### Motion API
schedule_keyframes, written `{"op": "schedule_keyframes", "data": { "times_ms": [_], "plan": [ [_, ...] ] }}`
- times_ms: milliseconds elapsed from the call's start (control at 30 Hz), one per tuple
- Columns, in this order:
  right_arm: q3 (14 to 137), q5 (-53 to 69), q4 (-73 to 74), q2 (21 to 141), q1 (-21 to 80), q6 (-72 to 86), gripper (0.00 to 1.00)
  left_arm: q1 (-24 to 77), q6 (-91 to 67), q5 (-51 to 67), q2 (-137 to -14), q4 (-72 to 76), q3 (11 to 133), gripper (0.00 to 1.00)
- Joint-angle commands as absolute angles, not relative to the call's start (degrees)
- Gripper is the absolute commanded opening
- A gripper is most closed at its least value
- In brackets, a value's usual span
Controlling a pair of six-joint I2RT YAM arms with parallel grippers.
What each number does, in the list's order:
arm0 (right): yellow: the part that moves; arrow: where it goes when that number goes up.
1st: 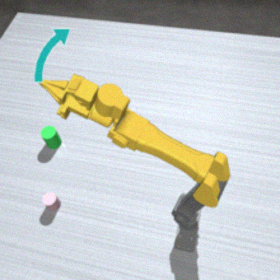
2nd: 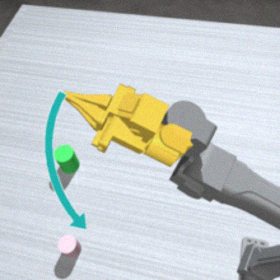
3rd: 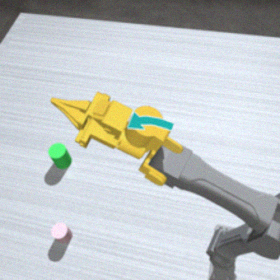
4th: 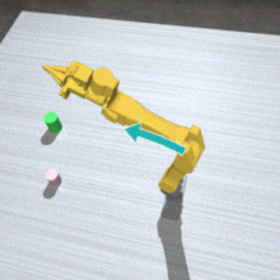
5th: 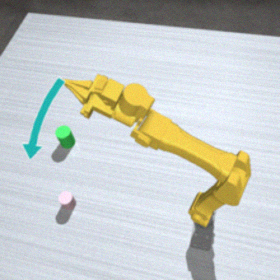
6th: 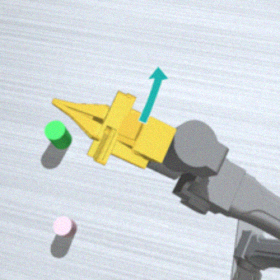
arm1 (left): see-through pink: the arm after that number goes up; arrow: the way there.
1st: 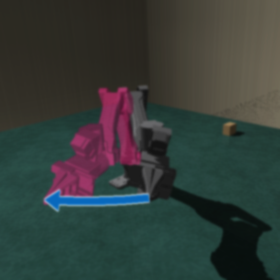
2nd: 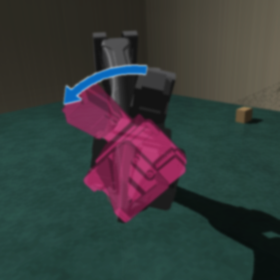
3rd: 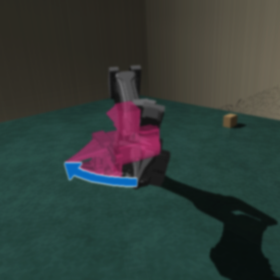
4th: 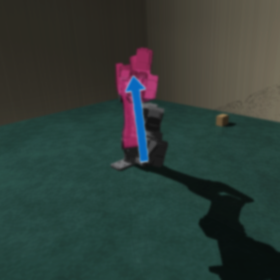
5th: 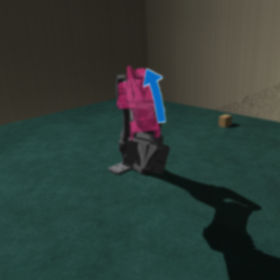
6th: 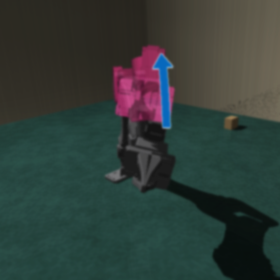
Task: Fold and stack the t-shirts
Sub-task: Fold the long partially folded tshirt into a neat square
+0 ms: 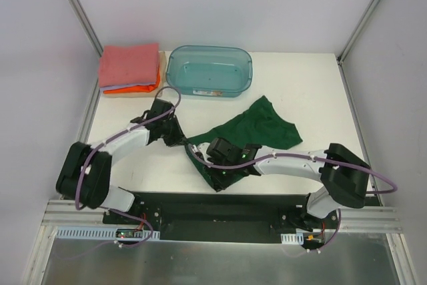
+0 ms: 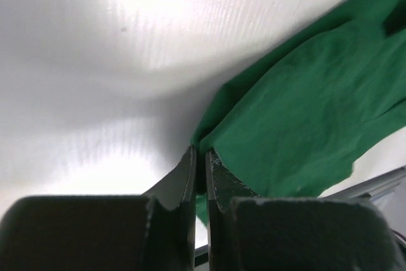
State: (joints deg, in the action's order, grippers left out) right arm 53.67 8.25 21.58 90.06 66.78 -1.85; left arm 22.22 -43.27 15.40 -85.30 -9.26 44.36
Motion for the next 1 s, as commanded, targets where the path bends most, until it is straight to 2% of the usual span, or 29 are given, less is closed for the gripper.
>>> {"op": "schedule_keyframes", "data": {
  "times_ms": [0,233,433,767,967],
  "plan": [
    [55.72,28.45,9.17,86.57,68.73,2.45,0.01,20.30,-42.54,5.12,-72.02,-16.42,41.32,0.00],
    [60.20,35.94,0.62,89.12,71.80,6.33,0.01,19.60,-43.15,-9.39,-50.12,-29.43,40.51,0.00],
    [60.74,37.09,-4.91,87.63,72.69,8.26,0.01,19.60,-42.45,-10.20,-41.75,-32.61,42.71,0.00],
    [50.02,23.92,-1.95,73.32,70.14,10.28,0.01,21.09,-43.07,-0.27,-50.70,-26.73,49.13,0.00],
    [45.53,15.31,8.86,62.33,66.10,10.81,0.01,30.57,-43.42,-4.91,-58.34,-21.97,54.30,0.00]
  ]
}}
